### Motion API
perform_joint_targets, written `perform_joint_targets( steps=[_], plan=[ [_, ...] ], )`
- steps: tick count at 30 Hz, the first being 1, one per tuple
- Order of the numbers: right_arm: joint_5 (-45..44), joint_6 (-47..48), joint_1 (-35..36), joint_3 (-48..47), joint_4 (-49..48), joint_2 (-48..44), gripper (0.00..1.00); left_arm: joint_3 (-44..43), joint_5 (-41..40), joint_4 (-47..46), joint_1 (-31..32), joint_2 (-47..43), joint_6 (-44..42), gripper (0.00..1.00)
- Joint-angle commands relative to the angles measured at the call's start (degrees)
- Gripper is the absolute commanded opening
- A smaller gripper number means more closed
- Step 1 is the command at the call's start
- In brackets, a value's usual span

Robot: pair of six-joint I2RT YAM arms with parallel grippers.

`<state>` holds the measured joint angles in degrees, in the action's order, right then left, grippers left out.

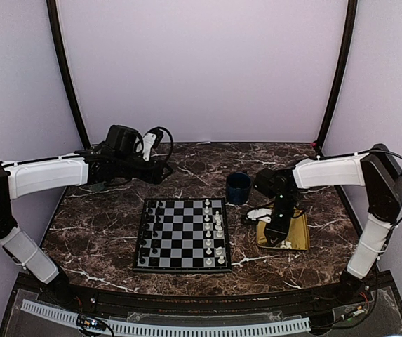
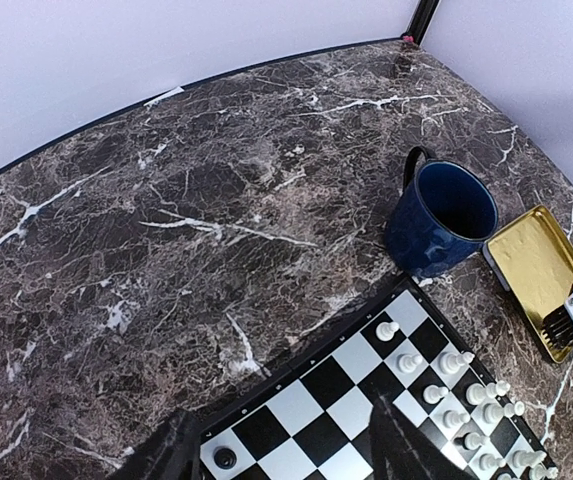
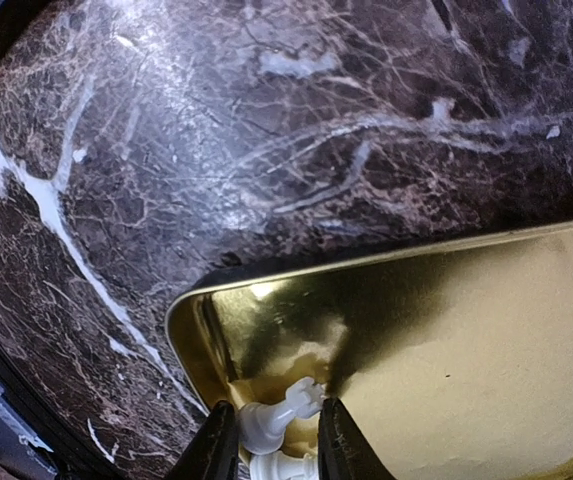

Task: Set up the chess pieces on the board
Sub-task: Pick up the rook from the storage box.

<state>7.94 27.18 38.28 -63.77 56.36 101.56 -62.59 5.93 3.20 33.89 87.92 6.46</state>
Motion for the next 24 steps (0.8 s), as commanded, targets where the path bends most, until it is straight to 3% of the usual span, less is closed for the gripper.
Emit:
perform_joint_targets(
  steps=[1,16,24],
  plan=[
    [-2.55,1.44,1.09,0.72,-0.24,-1.93,0.29,-1.4,1.44,0.43,-0.41,0.08,0.55,0.6],
    [-5.85,-1.87,1.09,-1.39,-1.2,3.79,0.33,-2.11,2.67,1.34,-0.45,0.89,1.01,0.6],
    [-9.83,-3.32,1.09,-1.89,-0.95,5.0,0.28,-2.7,2.94,2.27,-0.41,1.25,1.09,0.6]
  ],
)
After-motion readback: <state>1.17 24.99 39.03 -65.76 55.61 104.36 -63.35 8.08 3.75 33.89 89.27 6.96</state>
